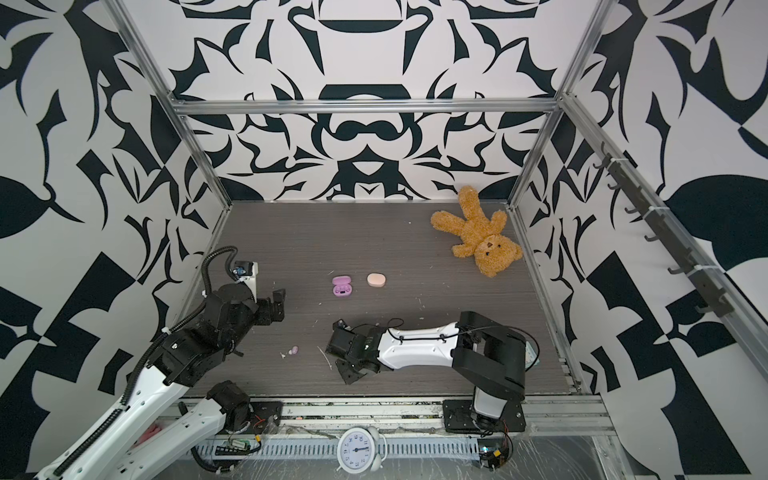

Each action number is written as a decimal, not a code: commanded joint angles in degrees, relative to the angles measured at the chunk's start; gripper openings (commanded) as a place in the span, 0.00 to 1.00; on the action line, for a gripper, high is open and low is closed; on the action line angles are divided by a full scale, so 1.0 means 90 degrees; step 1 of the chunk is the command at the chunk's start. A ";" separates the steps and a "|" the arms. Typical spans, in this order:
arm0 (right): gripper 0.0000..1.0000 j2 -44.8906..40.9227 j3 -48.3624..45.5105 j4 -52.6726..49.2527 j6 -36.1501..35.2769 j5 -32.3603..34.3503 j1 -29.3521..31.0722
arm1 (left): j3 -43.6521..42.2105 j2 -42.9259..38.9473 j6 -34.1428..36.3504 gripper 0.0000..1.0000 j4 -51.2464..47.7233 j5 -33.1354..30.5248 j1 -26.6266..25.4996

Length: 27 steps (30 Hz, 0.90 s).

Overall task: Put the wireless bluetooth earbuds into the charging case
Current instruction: 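Lower the right gripper over a lilac earbud on the table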

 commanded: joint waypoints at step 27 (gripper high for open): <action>0.36 0.0353 0.1211 -0.1087 -0.0262 0.0534 -0.0030 | -0.0095 -0.0161 -0.0030 0.99 0.0061 0.0051 0.0027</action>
